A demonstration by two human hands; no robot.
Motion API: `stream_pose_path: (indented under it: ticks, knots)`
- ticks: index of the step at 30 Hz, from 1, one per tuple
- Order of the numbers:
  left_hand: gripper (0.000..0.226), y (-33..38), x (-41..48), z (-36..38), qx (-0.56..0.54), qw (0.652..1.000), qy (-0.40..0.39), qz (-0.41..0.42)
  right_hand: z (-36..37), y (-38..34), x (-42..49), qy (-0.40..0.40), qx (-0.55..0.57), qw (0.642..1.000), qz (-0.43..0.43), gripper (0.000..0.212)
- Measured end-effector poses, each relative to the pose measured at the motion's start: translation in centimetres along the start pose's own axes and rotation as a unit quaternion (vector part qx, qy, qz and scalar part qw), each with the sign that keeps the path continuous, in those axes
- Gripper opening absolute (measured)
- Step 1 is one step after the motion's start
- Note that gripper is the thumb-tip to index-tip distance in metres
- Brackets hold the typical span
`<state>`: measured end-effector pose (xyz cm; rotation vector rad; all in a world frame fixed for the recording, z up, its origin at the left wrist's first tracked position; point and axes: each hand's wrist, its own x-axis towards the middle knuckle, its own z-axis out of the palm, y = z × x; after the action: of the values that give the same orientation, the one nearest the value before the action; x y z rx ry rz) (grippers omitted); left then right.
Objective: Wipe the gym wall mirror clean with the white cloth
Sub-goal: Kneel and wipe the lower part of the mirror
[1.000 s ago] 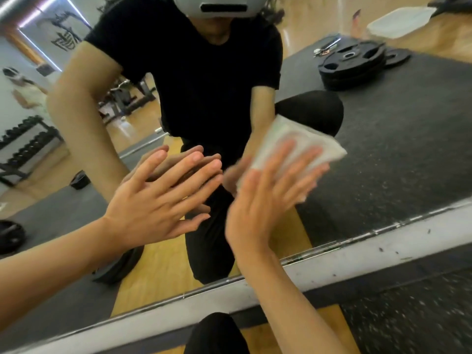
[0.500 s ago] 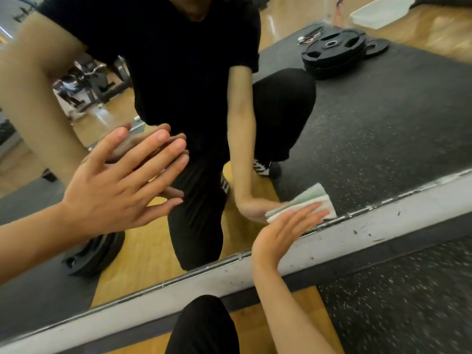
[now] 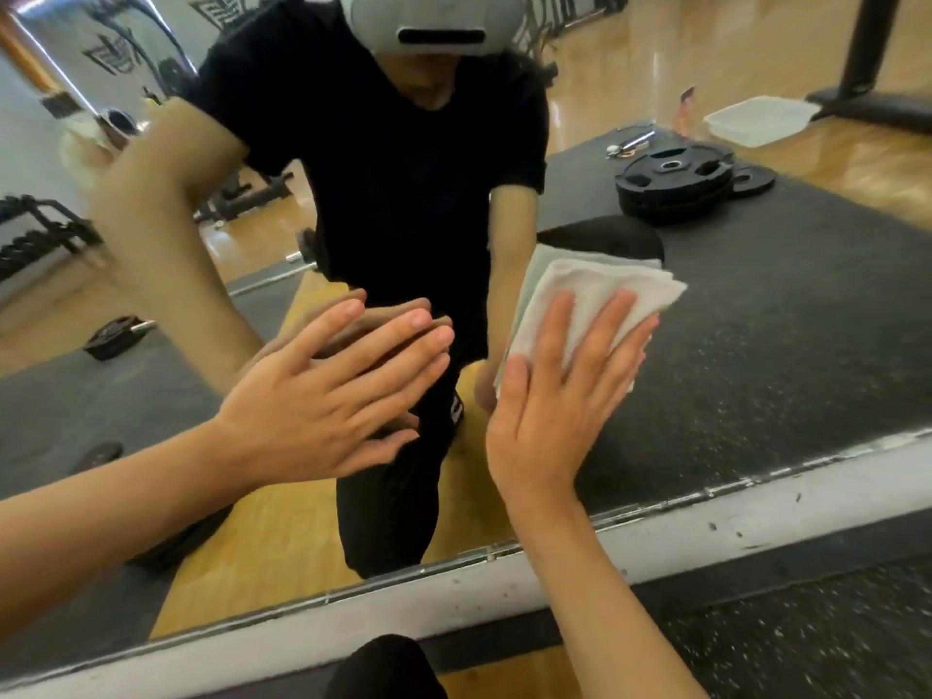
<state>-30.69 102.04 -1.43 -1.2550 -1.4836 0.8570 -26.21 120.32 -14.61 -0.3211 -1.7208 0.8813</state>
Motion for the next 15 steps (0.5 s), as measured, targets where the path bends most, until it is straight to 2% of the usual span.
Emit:
stream_pose_path:
  ticks: [2,4,6,7,10,13,15]
  knots:
    - [0.083,-0.3,0.1,0.3,-0.027,0.999,-0.012,-0.018,-0.4,4.0,-2.8,-0.027,-0.042,0.998,-0.037,0.061]
    - [0.083,-0.2,0.0,0.3,-0.018,1.0,-0.021,-0.01,-0.6,5.6,-4.9,-0.054,-0.058,0.997,0.006,0.061]
    - [0.079,0.4,-0.4,0.1,0.006,1.0,-0.024,0.012,-0.6,4.1,-4.4,-0.06,-0.06,0.996,0.038,0.061]
    - [0.077,0.7,-0.6,0.1,0.01,1.0,-0.025,0.015,-0.6,2.6,-3.1,-0.063,-0.057,0.996,0.011,0.06]
    - [0.075,0.5,-0.7,0.5,0.011,0.999,-0.038,0.014,-0.8,-3.2,3.6,-0.076,-0.074,0.98,-0.168,0.054]
    - [0.075,0.5,-0.8,0.6,-0.015,0.999,-0.038,0.018,-1.6,-6.6,9.3,-0.063,-0.105,0.958,-0.26,0.049]
    - [0.075,0.6,-0.7,0.4,-0.02,0.999,-0.036,0.02,-2.5,-5.3,10.4,-0.076,-0.113,0.941,-0.309,0.05]
